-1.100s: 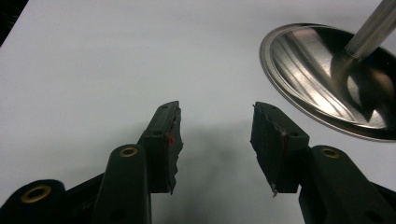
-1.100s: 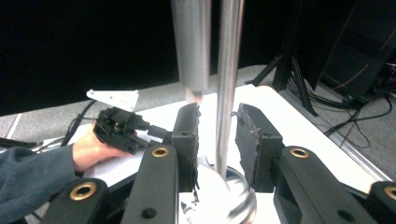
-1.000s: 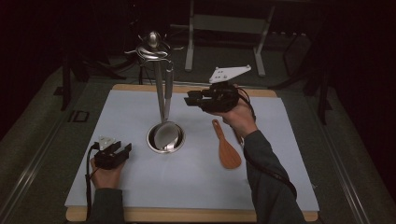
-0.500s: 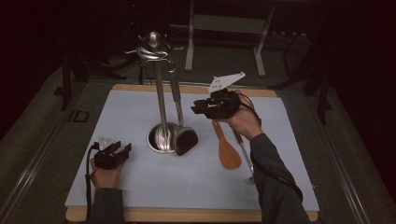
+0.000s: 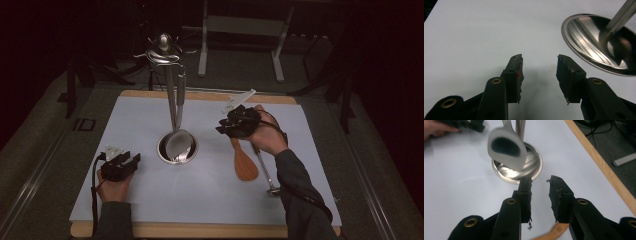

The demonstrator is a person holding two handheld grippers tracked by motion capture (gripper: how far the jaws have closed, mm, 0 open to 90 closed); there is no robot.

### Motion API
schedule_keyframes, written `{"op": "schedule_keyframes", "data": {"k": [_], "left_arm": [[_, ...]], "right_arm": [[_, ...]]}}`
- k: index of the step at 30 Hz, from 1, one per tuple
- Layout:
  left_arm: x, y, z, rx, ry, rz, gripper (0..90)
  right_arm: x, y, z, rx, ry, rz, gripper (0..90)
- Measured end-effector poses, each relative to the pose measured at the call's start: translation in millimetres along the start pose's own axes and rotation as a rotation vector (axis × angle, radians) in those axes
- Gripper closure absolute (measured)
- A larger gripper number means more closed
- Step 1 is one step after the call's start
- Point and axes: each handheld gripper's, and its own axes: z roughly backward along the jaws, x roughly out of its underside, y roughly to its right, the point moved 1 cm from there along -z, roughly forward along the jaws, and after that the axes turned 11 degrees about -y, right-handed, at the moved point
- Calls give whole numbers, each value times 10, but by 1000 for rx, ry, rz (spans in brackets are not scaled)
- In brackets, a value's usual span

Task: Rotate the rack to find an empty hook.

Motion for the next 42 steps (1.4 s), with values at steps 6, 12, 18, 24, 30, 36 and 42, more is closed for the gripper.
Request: {"op": "schedule_keyframes", "data": {"k": [6, 12, 18, 24, 30, 36, 42], "left_arm": [[6, -1, 29, 17, 18, 10, 640], [-77, 127, 349, 66, 152, 3, 874], [-225, 380, 645, 108, 265, -47, 900], [-528, 576, 982, 145, 369, -76, 900], [-857, 716, 1266, 183, 479, -102, 900], [-1166, 914, 1463, 211, 657, -167, 900], [-1389, 1079, 1517, 233, 794, -205, 900]], "right_arm": [[106, 6, -60, 0, -37, -11, 691], [269, 71, -108, 7, -107, -54, 677], [363, 59, -156, 8, -155, -60, 654], [465, 15, -292, 16, -215, -62, 637], [563, -39, -467, 24, -265, -63, 604], [634, -101, -606, 19, -265, -72, 578], [691, -127, -689, 6, -256, -85, 564]]}}
